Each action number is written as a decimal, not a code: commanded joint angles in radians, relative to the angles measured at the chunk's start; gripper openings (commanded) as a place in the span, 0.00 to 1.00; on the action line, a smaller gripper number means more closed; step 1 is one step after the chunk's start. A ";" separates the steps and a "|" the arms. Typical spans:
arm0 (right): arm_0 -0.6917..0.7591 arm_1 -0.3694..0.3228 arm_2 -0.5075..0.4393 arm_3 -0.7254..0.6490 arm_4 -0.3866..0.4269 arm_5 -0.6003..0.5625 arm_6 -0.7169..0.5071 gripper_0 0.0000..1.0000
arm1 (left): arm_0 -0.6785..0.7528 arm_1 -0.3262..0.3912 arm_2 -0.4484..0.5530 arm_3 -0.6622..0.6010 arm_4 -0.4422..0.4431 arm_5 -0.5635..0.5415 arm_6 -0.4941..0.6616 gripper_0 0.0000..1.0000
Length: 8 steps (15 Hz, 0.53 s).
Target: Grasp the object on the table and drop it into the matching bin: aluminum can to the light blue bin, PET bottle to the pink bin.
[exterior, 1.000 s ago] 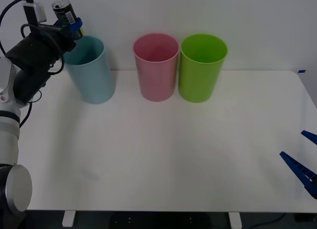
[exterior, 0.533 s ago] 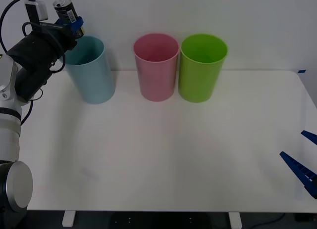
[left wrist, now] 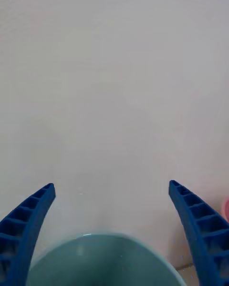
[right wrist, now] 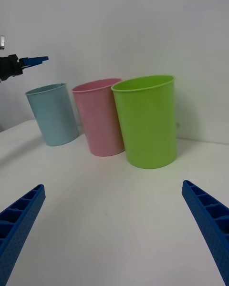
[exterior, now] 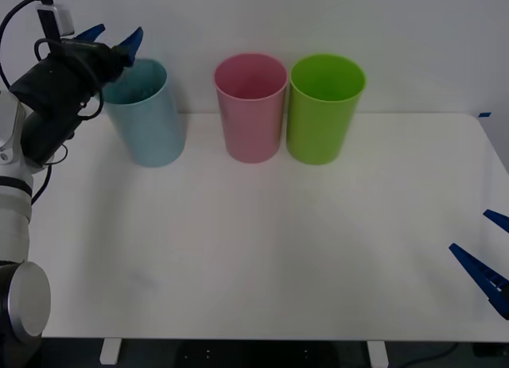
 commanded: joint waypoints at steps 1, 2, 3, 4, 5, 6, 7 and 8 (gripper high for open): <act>0.000 0.000 0.000 0.000 0.000 0.000 0.000 1.00 | 0.009 0.008 -0.006 -0.001 0.024 -0.003 0.000 1.00; 0.000 0.000 0.000 0.000 0.000 0.000 0.000 1.00 | 0.012 0.014 -0.012 -0.001 0.040 -0.003 0.002 1.00; 0.000 0.000 0.000 0.000 0.000 0.000 0.000 1.00 | 0.021 0.018 -0.019 -0.001 0.066 -0.003 -0.003 1.00; 0.000 0.000 0.000 0.000 0.000 0.000 0.000 1.00 | 0.030 0.031 -0.036 -0.001 0.098 -0.003 -0.004 1.00; 0.000 0.000 0.000 0.000 0.000 0.000 0.000 1.00 | 0.042 0.044 -0.052 -0.001 0.141 -0.009 -0.009 1.00; 0.000 0.000 0.000 0.000 0.000 0.000 0.000 1.00 | 0.059 0.063 -0.072 -0.005 0.184 -0.014 -0.012 1.00; 0.000 0.000 0.000 0.000 0.000 0.000 0.000 1.00 | 0.076 0.080 -0.093 -0.013 0.231 -0.020 -0.017 1.00; 0.000 0.000 0.000 0.000 0.000 0.000 0.000 1.00 | 0.090 0.092 -0.108 -0.022 0.262 -0.025 -0.020 1.00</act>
